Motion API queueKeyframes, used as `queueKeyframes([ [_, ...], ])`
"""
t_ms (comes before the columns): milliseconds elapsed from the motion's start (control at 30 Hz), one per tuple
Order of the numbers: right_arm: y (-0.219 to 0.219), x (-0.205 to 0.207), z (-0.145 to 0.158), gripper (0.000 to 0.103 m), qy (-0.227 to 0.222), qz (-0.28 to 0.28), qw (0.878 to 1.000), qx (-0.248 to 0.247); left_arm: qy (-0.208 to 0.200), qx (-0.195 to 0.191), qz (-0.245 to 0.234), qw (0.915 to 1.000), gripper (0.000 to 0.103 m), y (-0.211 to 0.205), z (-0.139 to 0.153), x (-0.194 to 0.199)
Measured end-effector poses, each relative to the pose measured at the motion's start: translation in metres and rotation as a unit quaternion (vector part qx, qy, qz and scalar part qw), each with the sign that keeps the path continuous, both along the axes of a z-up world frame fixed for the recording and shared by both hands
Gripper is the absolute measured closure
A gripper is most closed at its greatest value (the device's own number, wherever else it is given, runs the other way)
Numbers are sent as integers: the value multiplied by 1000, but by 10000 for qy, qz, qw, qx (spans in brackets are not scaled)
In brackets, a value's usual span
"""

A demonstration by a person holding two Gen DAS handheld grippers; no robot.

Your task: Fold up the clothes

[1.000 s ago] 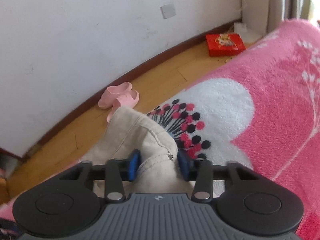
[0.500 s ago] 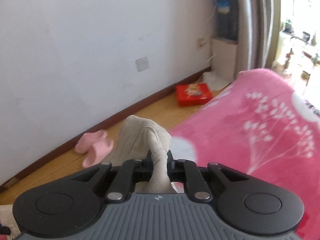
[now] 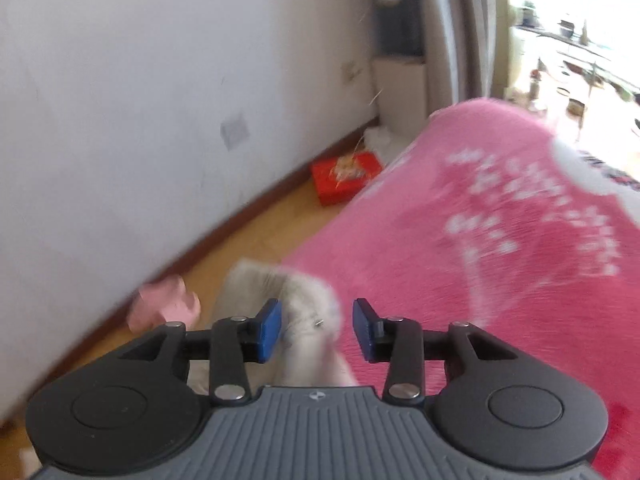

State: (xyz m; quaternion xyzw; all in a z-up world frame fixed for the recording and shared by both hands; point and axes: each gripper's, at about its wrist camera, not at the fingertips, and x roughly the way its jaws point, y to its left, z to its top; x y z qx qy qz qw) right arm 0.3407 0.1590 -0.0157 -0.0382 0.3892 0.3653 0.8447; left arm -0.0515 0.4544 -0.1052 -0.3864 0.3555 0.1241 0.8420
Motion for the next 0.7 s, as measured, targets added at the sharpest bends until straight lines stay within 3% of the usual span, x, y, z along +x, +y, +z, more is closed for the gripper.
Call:
queueKeyframes([
  [133, -53, -8, 42, 60, 57, -360, 9986, 381, -284, 135, 168, 9994, 67, 4, 16, -18],
  [200, -81, -15, 63, 60, 59, -549, 9970, 541, -529, 233, 2, 9983, 66, 0, 26, -17],
  [300, -165, -67, 108, 60, -379, -1065, 9935, 109, -946, 311, -680, 9927, 66, -19, 39, 8],
  [367, -218, -104, 129, 60, -570, -1500, 9863, -377, -1240, 125, -1291, 9838, 66, -39, 43, 36],
  [500, -311, -170, 148, 60, -700, -2540, 9547, -1382, -1684, -340, -2599, 9502, 66, -96, 46, 101],
  [700, -408, -244, 155, 60, -826, -4154, 8834, -2003, -1689, -758, -4264, 8854, 66, -192, 43, 179],
])
